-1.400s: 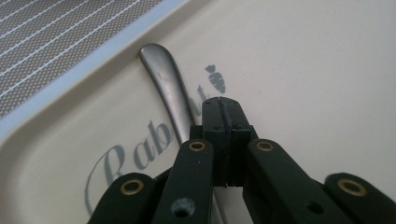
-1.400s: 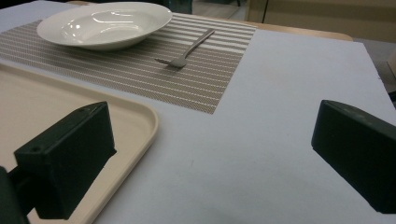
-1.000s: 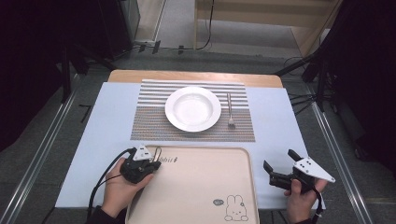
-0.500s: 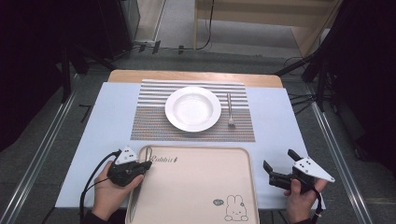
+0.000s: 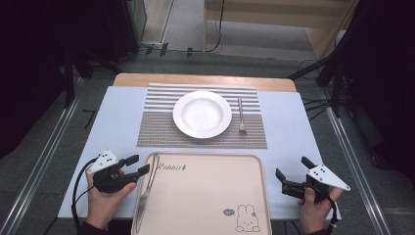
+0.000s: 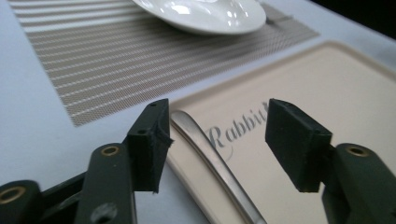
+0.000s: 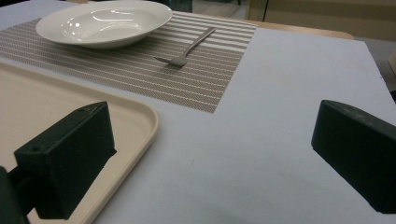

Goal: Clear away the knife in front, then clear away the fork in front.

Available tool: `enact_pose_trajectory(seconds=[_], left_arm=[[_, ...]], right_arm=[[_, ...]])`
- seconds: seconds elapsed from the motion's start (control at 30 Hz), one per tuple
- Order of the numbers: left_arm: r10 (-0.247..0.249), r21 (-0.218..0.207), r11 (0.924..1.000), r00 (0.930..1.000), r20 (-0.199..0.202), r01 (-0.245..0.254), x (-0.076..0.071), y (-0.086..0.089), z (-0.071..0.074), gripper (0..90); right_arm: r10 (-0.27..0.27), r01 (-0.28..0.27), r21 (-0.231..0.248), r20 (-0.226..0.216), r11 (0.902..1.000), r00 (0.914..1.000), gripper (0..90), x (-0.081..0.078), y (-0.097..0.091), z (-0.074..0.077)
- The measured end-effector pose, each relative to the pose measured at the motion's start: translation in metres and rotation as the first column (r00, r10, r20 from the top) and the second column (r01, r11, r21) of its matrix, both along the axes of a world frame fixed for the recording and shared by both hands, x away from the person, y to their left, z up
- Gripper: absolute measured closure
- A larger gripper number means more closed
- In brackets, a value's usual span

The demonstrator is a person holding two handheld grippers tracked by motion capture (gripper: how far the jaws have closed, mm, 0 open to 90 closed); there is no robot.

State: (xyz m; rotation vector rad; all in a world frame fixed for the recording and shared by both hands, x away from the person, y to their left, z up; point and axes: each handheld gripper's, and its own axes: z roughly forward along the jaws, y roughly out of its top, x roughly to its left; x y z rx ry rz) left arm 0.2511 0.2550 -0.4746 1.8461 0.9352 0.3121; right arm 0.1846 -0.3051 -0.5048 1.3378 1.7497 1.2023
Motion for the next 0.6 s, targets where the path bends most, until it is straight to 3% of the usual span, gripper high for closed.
enact_pose_trajectory(seconds=[0.03, 0.23, 0.4, 0.47, 0.6], left_arm=[[0.01, -0.012, 0.9999, 0.9999, 0.0, -0.01, 0.001, 0.003, 0.001, 29.1], [0.033, -0.073, 0.9969, 0.9985, 0.043, -0.03, -0.001, 0.019, 0.004, 1.2], [0.056, -0.078, 0.9956, 0.9972, 0.05, -0.053, -0.001, 0.029, 0.002, 0.0], [0.073, -0.05, 0.9963, 0.9949, 0.069, -0.069, -0.002, 0.031, 0.002, 0.0], [0.067, -0.054, 0.9966, 0.9922, 0.105, -0.061, -0.003, 0.036, 0.001, 0.0]], right_arm=[[0.0, 0.0, 0.0, 0.0, 1.0, 1.0, 0.0, 0.0, 0.0, 0.0], [-0.003, 0.003, -0.002, 0.002, 1.0, 1.0, 0.0, 0.0, -0.001, 0.0], [-0.005, 0.005, 0.001, -0.003, 1.0, 1.0, 0.0, 0.0, -0.001, 0.0], [-0.005, 0.005, 0.001, -0.005, 1.0, 1.0, 0.0, 0.001, -0.001, 0.0], [-0.004, 0.004, 0.003, 0.0, 1.0, 1.0, 0.0, 0.003, 0.0, 0.002]])
